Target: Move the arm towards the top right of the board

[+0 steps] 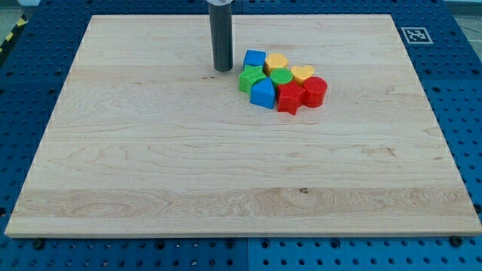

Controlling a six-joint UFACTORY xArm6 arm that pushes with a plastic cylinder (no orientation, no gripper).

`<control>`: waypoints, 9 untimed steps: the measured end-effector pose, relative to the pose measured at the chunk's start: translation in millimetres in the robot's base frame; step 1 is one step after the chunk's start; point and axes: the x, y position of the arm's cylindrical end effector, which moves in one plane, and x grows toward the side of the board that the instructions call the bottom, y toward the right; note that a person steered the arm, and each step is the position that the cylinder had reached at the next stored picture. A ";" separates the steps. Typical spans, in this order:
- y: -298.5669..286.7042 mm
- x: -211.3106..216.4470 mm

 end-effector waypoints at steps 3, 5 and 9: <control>57.0 -33.0; 112.0 -33.0; 158.2 -25.9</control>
